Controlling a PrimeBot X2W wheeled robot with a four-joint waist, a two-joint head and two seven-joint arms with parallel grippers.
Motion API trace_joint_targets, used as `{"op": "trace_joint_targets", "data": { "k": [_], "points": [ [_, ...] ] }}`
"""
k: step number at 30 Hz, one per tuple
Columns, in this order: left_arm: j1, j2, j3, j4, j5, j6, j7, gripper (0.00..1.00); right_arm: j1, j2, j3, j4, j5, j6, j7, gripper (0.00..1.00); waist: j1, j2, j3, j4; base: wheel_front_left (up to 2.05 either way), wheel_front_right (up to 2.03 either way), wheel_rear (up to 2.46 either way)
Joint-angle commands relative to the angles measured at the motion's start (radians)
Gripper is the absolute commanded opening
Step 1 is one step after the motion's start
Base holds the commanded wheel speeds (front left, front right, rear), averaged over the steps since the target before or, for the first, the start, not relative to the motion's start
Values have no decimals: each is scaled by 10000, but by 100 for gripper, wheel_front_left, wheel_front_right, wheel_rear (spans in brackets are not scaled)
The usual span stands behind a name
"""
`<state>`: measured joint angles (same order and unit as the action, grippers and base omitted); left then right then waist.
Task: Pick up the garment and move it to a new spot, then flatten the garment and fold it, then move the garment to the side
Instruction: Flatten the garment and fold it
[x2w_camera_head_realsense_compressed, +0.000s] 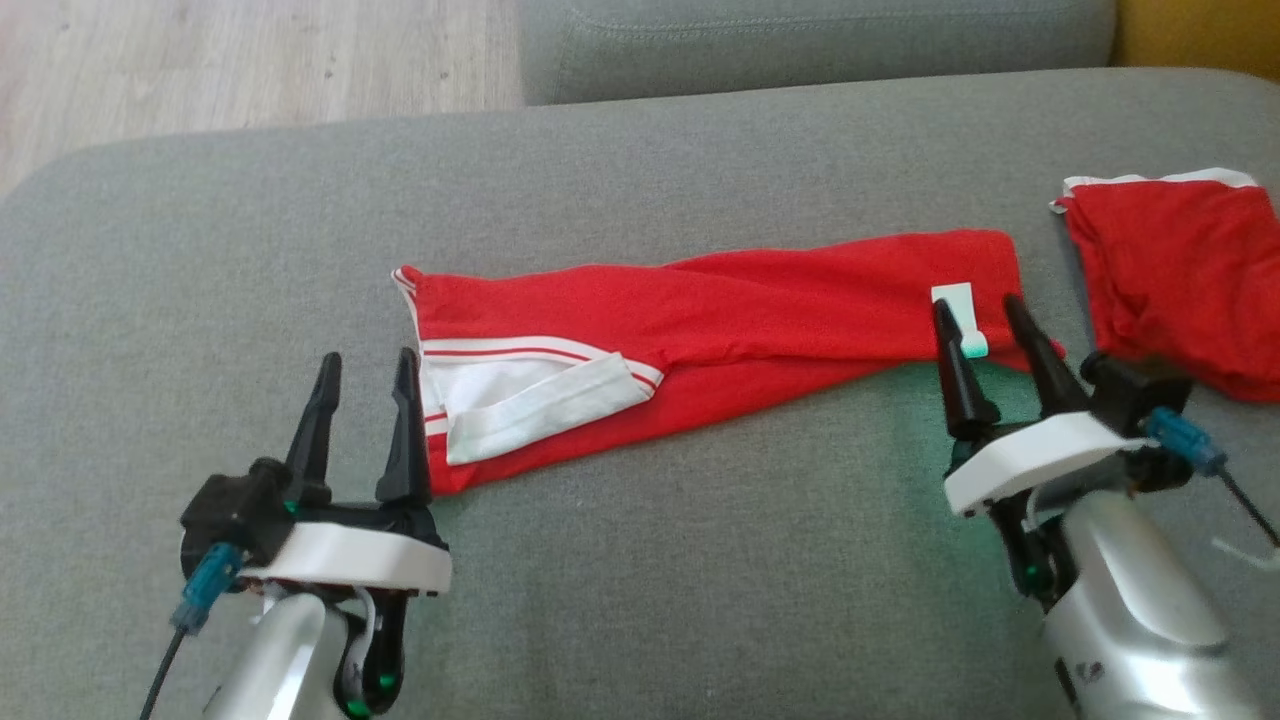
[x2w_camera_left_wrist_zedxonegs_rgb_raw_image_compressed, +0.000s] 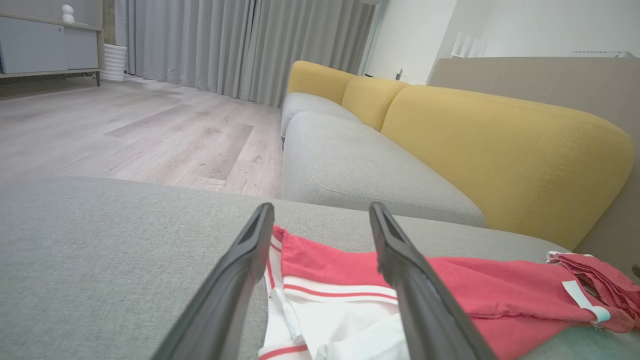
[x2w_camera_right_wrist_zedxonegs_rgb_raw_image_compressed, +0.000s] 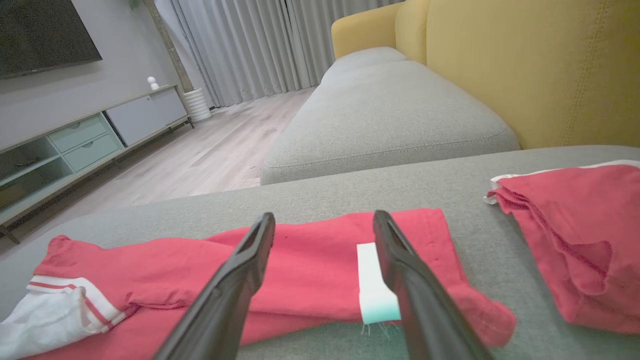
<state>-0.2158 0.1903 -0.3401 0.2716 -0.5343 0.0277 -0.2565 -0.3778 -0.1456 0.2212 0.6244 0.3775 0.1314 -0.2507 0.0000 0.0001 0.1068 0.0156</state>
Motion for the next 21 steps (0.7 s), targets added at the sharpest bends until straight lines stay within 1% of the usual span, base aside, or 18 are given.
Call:
{"op": "trace_joint_targets", "data": {
  "k": [1, 5, 10, 16, 21],
  "points": [
    [-366, 69, 473, -173, 159, -155, -52, 100, -404, 14, 8, -304, -201, -7, -18, 100, 0, -1, 79, 30, 0, 0, 0],
    [-564, -157, 690, -8, 508, -502, -52, 100, -816, -17, -761, -19, -630, -7, 316, 100, 0, -1, 339, 105, 0, 0, 0],
    [-830, -468, 808, 204, 843, -845, -52, 100, -1507, 204, -2109, 979, -1146, -7, 903, 100, 0, -1, 791, 260, 0, 0, 0],
    [-1120, -760, 910, 452, 1113, -1125, -53, 100, -2279, 540, -3593, 2438, -2103, -7, 1470, 100, 0, -1, 1261, 475, 0, 0, 0],
    [-1289, -922, 976, 615, 1273, -1282, -53, 100, -2728, 733, -4494, 3416, -2734, -7, 1679, 100, 0, -1, 1490, 598, 0, 0, 0]
  ]
}}
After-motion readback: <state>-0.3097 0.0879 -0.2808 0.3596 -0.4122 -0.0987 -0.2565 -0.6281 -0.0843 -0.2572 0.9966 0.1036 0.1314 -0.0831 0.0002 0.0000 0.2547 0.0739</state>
